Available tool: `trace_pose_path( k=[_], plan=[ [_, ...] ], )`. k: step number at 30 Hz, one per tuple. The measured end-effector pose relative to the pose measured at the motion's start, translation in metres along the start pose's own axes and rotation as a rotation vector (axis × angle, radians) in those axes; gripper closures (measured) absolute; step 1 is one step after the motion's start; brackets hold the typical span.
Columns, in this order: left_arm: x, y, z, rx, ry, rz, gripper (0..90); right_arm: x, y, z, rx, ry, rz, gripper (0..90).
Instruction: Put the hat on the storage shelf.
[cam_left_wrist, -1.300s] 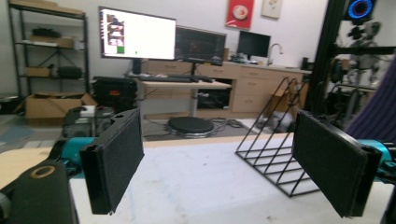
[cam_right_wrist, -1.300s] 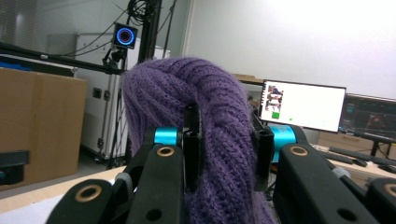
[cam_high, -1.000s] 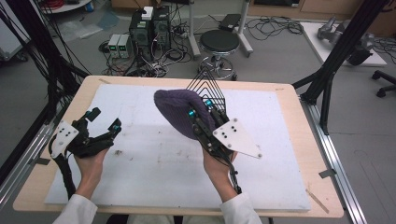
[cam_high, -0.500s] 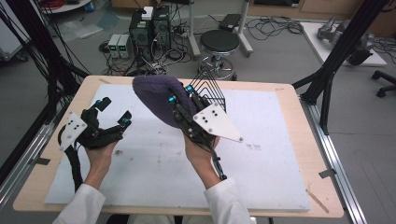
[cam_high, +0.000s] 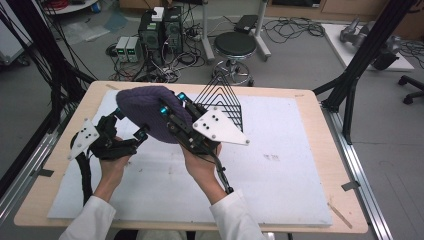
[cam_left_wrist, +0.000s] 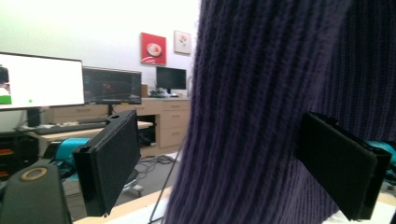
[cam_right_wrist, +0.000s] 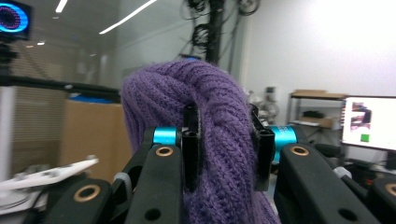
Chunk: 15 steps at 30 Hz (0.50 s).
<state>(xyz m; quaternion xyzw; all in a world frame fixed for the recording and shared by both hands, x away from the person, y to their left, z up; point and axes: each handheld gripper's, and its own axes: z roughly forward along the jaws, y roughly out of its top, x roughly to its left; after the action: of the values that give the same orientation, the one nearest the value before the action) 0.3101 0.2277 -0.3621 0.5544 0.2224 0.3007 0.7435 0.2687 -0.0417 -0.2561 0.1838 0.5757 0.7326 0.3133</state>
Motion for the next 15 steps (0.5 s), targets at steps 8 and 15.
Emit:
trace_pose_path(
  k=[8, 15],
  plan=[
    [-0.01, 0.001, 0.001, 0.012, -0.09, 0.019, 49.9, -0.003, -0.001, 0.005, 0.031, 0.035, 0.013, 72.8],
    [-0.013, 0.007, 0.012, 0.109, -0.037, 0.022, 77.1, -0.016, 0.003, -0.002, 0.091, -0.013, -0.051, 72.8]
  ],
)
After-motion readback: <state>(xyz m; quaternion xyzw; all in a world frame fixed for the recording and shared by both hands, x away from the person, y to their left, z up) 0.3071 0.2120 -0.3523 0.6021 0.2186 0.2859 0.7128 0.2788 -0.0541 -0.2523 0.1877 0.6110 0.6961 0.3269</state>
